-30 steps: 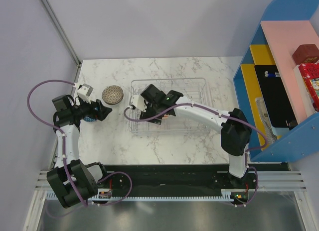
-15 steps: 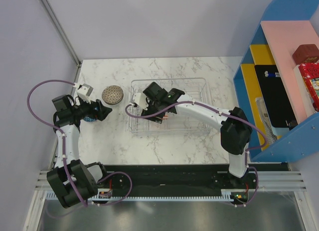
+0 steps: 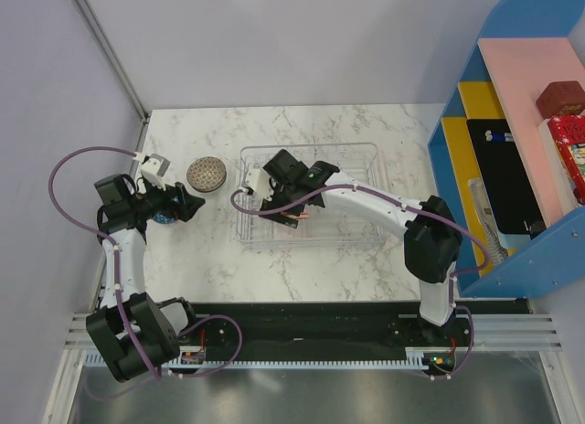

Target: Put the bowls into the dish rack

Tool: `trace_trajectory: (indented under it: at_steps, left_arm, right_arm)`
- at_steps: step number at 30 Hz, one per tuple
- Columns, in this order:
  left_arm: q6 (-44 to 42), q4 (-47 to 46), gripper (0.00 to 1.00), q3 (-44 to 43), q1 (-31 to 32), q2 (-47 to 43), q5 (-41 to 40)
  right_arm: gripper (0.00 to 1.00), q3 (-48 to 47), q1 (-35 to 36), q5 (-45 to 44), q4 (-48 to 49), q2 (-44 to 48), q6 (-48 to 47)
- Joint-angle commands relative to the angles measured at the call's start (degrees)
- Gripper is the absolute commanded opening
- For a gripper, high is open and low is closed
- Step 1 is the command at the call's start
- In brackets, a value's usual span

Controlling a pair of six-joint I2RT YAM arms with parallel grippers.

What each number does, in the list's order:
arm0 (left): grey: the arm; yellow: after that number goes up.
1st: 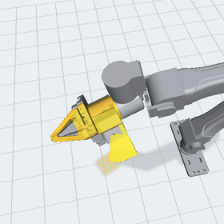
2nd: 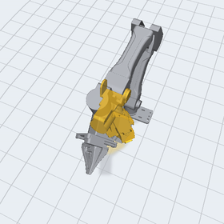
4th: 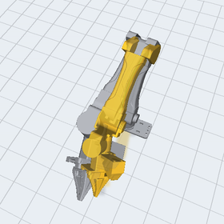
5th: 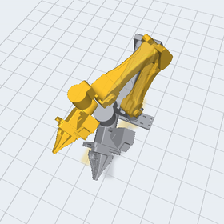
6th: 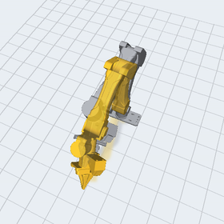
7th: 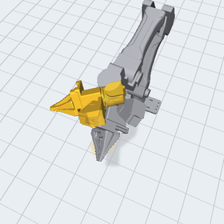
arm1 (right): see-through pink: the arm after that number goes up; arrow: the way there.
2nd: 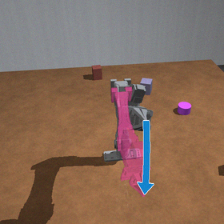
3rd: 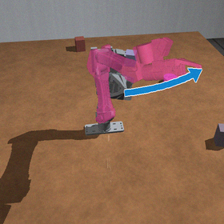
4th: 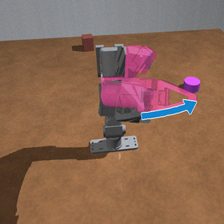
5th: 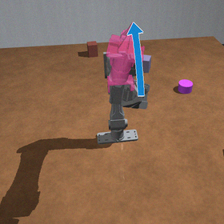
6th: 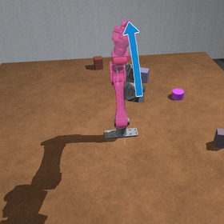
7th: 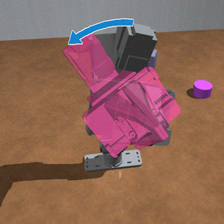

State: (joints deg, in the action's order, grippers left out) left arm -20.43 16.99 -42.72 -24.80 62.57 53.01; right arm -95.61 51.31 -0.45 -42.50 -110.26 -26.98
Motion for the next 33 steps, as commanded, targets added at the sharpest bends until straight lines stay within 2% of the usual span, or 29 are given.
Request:
trace_trajectory:
  at_steps: [1, 9, 18, 21, 25, 33]
  left_arm:
    - [0.47, -1.88, 0.94, 0.36, -0.43, -0.87, 1.74]
    - [0.47, -2.23, 0.94, 0.36, -0.60, -0.60, 1.65]
    - [1.09, -2.66, 0.94, 0.01, -0.69, 0.63, -0.10]
    - [2.32, -3.28, 1.00, -0.61, -0.78, 1.85, -3.87]
    - [3.11, -4.51, 1.00, -1.57, -0.78, 3.18, -8.97]
    - [3.11, -6.36, 1.00, -7.19, -0.69, 10.37, -9.24]
  right_arm:
    - [0.88, -4.58, -0.60, -3.33, -1.18, 3.73, -0.09]
    - [0.98, -5.55, -0.51, -5.27, -3.11, 11.20, -1.32]
    - [0.98, -2.92, -0.68, -2.63, -4.26, 21.92, -0.62]
    - [0.97, 0.67, -1.30, -5.34, -2.33, 25.61, -0.35]
    - [0.97, 5.87, -7.08, -4.05, 1.27, 29.39, 0.35]
    - [0.97, 16.42, -13.42, -1.75, 5.93, 36.07, 1.58]
